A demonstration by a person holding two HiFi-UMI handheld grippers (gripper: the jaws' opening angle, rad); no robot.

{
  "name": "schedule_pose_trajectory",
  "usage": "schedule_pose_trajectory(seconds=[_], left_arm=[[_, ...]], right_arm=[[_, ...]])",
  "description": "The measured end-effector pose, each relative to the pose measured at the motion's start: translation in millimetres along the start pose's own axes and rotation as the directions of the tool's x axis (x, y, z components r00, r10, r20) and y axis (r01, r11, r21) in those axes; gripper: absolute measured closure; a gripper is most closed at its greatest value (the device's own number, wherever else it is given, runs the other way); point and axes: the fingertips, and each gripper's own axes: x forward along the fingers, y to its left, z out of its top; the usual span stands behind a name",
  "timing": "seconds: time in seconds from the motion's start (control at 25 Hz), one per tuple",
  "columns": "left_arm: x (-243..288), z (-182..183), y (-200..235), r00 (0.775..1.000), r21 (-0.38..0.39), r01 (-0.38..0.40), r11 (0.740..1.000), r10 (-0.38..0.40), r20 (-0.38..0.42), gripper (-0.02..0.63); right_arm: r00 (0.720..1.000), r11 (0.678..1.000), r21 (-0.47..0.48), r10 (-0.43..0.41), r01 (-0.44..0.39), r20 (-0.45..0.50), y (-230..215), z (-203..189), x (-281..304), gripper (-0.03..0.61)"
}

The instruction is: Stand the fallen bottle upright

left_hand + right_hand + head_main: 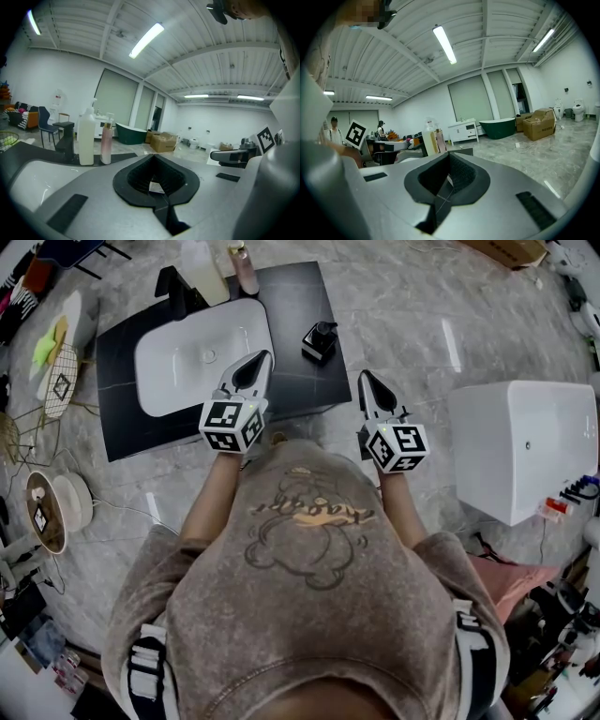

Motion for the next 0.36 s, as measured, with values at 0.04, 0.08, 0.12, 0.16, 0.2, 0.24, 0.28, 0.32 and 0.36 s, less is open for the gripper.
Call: schedule_pose_trajectory(seconds=[0.04,0.08,0.12,0.16,0.2,0.24,0.28,0.32,0.36], left_arm=[[0.3,-0.4,0.2,1.000,0.002,0.001,1.000,-0.001,-0.003,0.595],[0.7,-0.9,0.4,1.000,0.003,0.003,1.000,-0.003,-0.005,0.595],[1.2,-1.4,0.6,1.000,0.003,0.005,1.000,-0.005,-0.008,0.595],[1.8,-1.9,0.8,1.000,0.004,0.006,1.000,-0.006,-0.009,0.595],[2.5,-2.3,1.0,1.000,0.004,0.008,1.000,-0.007,-0.011,0.595],[3.2,-2.7,1.2,1.000,0.003,0.008,1.000,-0.008,-0.013,0.595],[4.0,-3.0,1.3,1.000,0.003,0.009,1.000,-0.009,-0.014,0.595],[4.8,-3.3,1.3,1.000,0.002,0.010,1.000,-0.010,-0.015,0.594],[5.6,-3.6,1.3,1.000,0.001,0.011,1.000,-0.011,-0.016,0.595]], right_arm=[[1.000,1.000,0.001,0.000,0.000,-0.001,0.3,-0.3,0.3,0.581],[1.000,1.000,0.001,-0.001,0.001,-0.002,0.5,-0.5,0.7,0.581],[1.000,1.000,0.002,-0.001,0.001,-0.003,0.7,-0.6,1.2,0.581],[1.000,1.000,0.002,-0.001,0.001,-0.004,0.7,-0.7,1.8,0.581],[1.000,1.000,0.003,-0.002,0.002,-0.004,0.4,-0.7,2.5,0.581],[1.000,1.000,0.003,-0.003,0.003,-0.005,-0.1,-0.8,3.1,0.581],[1.000,1.000,0.003,-0.003,0.003,-0.006,-0.6,-0.9,3.6,0.581],[1.000,1.000,0.003,-0.004,0.004,-0.007,-1.2,-1.1,4.2,0.581],[1.000,1.000,0.004,-0.005,0.005,-0.007,-1.8,-1.2,4.7,0.581]])
